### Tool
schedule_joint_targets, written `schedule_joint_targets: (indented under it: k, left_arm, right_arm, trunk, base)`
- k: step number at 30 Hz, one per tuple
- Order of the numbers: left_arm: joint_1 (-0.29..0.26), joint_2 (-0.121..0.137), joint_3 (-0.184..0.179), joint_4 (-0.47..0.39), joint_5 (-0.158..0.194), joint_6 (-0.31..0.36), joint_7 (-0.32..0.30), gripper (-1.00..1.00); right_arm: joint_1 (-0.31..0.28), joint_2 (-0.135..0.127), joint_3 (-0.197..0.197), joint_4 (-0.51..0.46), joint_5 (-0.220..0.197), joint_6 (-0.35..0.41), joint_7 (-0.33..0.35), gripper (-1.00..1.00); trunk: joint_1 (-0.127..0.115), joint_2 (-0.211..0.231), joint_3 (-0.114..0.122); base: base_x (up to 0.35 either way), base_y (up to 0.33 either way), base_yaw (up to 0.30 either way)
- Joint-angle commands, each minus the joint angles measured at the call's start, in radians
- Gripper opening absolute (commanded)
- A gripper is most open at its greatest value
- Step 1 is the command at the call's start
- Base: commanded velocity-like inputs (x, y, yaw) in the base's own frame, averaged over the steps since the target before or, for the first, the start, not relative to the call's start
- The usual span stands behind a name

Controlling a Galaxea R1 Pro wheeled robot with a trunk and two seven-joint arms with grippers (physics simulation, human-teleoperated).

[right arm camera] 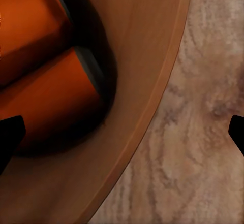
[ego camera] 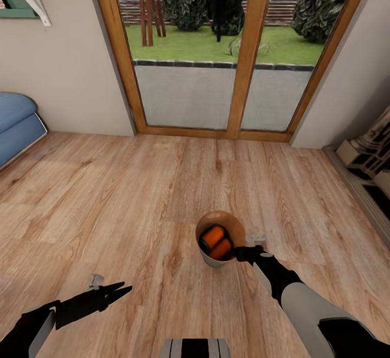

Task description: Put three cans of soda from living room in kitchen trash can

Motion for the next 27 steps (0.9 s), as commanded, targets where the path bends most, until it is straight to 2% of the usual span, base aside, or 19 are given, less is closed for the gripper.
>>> schedule_joint_targets:
  k: [1, 27]
  left_arm:
    - [0.000, 0.000, 0.000, 0.000, 0.000, 0.000, 0.000, 1.00]
    - [0.000, 0.000, -0.004, 0.000, 0.000, 0.000, 0.000, 1.00]
  right_arm:
    - [0.000, 0.000, 0.001, 0.000, 0.000, 0.000, 0.000, 1.00]
    - [0.000, 0.008, 0.001, 0.000, 0.000, 0.000, 0.000, 1.00]
  trunk:
    - [0.000, 0.000, 0.000]
    - [0.000, 0.000, 0.000]
  base:
    - [0.000, 0.000, 0.000]
    - [0.000, 0.000, 0.000]
